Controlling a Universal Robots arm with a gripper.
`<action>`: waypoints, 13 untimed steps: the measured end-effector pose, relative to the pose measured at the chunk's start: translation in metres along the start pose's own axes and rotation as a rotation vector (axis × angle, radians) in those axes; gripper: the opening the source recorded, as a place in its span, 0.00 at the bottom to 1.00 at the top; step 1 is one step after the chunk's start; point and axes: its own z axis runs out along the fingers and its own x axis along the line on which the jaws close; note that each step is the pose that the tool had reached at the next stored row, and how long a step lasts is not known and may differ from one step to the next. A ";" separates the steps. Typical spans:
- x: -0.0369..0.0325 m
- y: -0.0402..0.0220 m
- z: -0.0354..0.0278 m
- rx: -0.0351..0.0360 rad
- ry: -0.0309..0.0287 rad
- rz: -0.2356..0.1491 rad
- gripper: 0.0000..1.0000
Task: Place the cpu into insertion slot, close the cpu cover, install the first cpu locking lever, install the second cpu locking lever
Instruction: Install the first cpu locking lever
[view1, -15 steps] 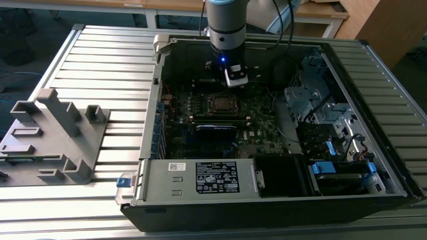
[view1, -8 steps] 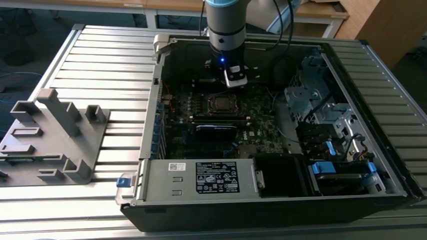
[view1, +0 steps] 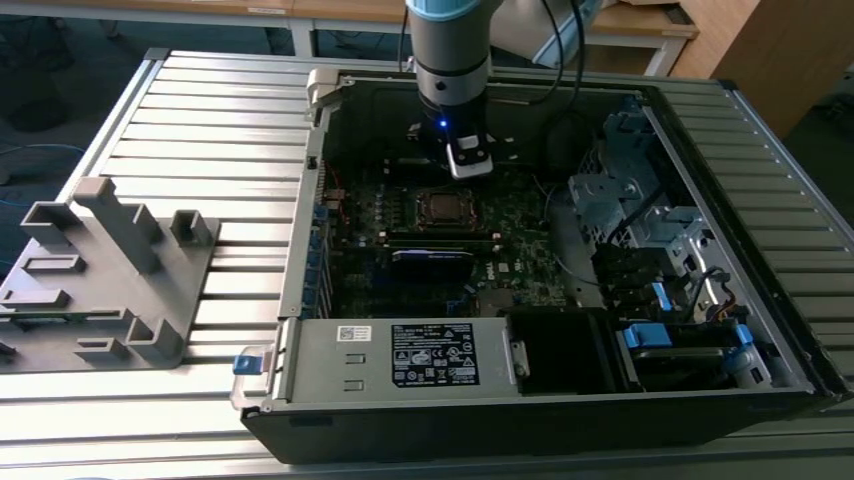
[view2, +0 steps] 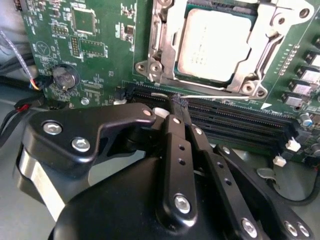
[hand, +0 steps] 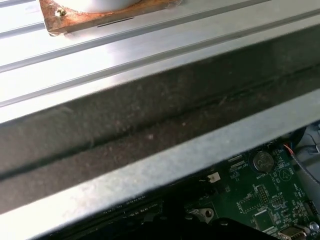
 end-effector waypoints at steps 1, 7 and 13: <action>0.0001 -0.0001 0.0000 0.0000 0.0001 -0.001 0.11; 0.0002 -0.0001 0.0001 -0.0105 -0.0007 -0.002 0.11; 0.0020 -0.0017 -0.0004 -0.0140 -0.0061 -0.005 0.11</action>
